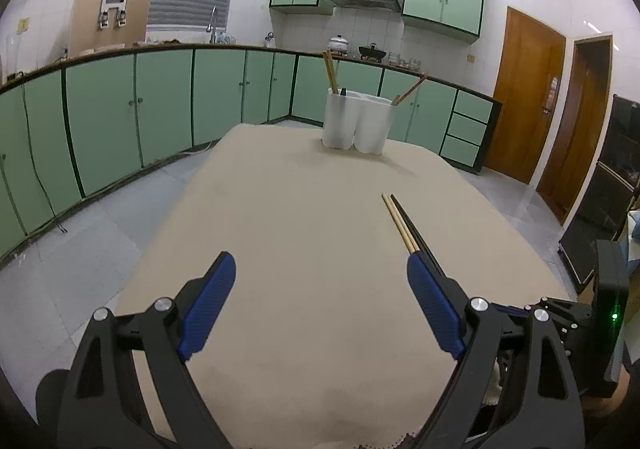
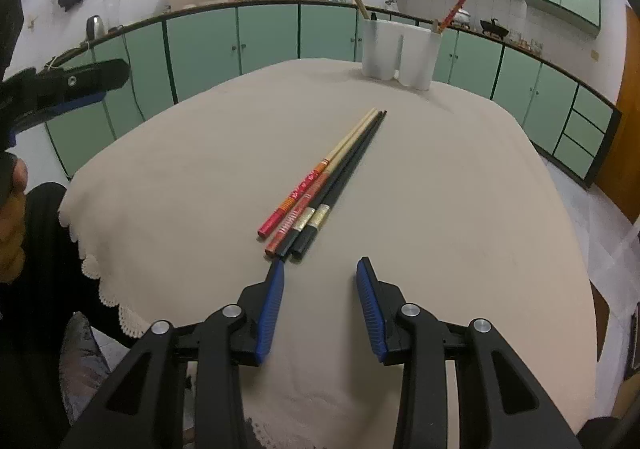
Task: Organize utensils
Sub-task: 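Grasp a black chopstick with the right gripper while the left gripper approaches a red chopstick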
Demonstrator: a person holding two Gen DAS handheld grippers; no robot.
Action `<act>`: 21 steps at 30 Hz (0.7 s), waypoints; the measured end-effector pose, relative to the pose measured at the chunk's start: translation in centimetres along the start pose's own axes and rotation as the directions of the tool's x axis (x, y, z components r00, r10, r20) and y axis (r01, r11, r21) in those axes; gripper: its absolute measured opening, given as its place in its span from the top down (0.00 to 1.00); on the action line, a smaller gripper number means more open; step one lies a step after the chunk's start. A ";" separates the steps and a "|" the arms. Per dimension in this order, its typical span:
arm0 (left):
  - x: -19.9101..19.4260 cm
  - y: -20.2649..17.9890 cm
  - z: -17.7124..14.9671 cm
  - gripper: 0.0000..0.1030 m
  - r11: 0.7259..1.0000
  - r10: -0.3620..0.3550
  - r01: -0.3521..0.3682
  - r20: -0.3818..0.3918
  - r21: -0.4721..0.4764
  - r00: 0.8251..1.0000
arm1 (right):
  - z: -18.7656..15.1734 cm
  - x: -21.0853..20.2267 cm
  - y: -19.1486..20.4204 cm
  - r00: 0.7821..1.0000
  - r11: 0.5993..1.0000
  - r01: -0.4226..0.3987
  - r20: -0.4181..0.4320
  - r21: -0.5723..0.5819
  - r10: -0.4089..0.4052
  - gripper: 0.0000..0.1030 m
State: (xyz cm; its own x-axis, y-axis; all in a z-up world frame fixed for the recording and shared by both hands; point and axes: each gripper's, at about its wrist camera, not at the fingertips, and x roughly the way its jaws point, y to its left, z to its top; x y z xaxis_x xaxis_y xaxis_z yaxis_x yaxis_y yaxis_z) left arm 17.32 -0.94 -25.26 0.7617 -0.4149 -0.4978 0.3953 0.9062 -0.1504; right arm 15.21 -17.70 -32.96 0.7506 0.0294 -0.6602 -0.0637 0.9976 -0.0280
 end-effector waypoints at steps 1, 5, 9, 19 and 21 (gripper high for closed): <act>0.0 0.1 -0.1 0.17 1.000 -0.001 0.001 -0.003 -0.004 1.000 | 0.2 0.1 0.0 1.000 1.000 0.001 0.004 0.001 -0.001 0.63; 0.1 -0.2 0.1 0.17 1.000 -0.004 0.004 -0.011 0.008 1.000 | -0.1 0.9 -0.1 1.000 1.000 0.005 0.020 0.019 -0.006 0.63; 0.7 -0.5 -0.3 0.17 1.000 -0.011 0.012 -0.032 0.017 0.999 | 0.1 1.0 -0.4 1.000 1.000 0.004 0.025 0.031 -0.005 0.73; 3.6 -4.3 -2.3 0.18 0.988 -0.081 0.096 -0.127 0.120 0.989 | -0.3 0.6 -5.2 0.999 0.984 0.049 0.015 0.170 -0.052 0.94; 4.4 -5.5 -2.8 0.19 0.982 -0.094 0.117 -0.150 0.149 0.984 | -0.4 0.5 -6.1 0.998 0.979 0.055 0.012 0.196 -0.058 0.94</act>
State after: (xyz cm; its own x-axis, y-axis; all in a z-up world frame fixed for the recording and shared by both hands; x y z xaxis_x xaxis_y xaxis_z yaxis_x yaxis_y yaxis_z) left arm 17.04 -7.47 -29.04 0.6352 -0.4813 -0.6040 0.5536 0.8291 -0.0784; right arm 15.72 -23.81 -33.37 0.7610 -0.0281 -0.6482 0.1081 0.9906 0.0839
